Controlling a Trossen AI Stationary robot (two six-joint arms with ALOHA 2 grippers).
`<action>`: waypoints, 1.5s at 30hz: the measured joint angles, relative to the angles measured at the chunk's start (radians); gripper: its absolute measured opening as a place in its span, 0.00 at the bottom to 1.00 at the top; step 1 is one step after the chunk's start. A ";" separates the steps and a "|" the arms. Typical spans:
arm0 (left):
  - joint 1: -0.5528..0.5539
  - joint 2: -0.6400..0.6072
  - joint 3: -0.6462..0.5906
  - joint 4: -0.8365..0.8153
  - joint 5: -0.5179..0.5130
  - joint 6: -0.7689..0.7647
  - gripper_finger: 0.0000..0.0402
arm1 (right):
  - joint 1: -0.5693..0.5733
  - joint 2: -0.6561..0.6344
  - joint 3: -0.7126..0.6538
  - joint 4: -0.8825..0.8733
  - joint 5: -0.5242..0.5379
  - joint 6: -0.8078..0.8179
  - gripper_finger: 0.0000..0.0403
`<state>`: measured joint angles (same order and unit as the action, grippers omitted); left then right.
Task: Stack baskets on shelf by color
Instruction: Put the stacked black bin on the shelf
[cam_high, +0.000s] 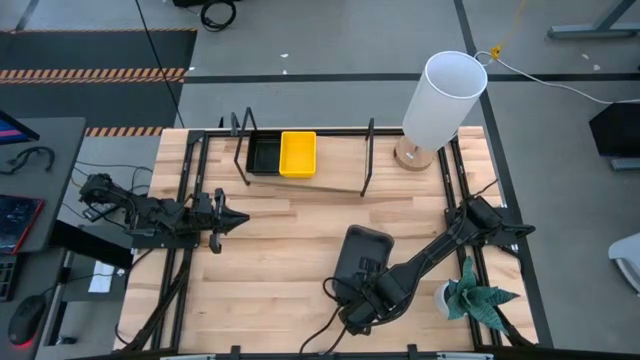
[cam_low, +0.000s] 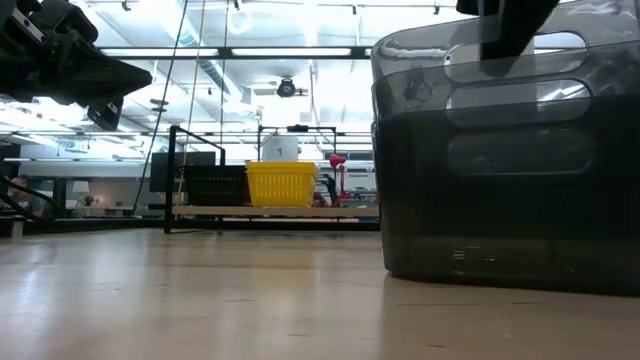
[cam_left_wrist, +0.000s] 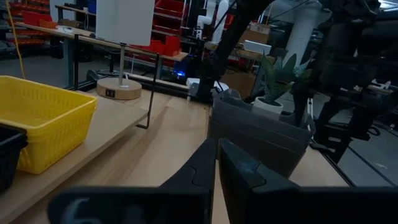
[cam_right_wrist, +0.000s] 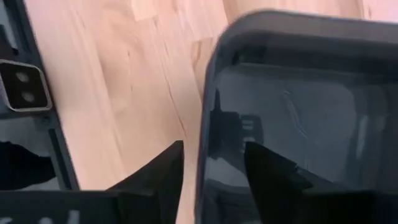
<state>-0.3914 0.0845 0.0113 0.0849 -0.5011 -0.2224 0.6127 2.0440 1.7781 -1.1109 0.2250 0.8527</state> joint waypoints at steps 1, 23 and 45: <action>0.000 0.000 0.000 0.000 0.000 0.000 0.07 | -0.002 0.000 -0.004 0.008 -0.001 0.000 0.45; 0.000 0.000 0.000 -0.001 0.000 0.000 0.09 | -0.046 0.101 -0.008 0.019 -0.095 -0.046 0.59; 0.000 0.000 0.001 0.000 0.000 0.000 0.08 | -0.048 0.093 0.088 -0.075 -0.177 -0.040 0.55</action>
<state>-0.3914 0.0845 0.0120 0.0845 -0.5009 -0.2224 0.5644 2.1372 1.8662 -1.1857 0.0478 0.8125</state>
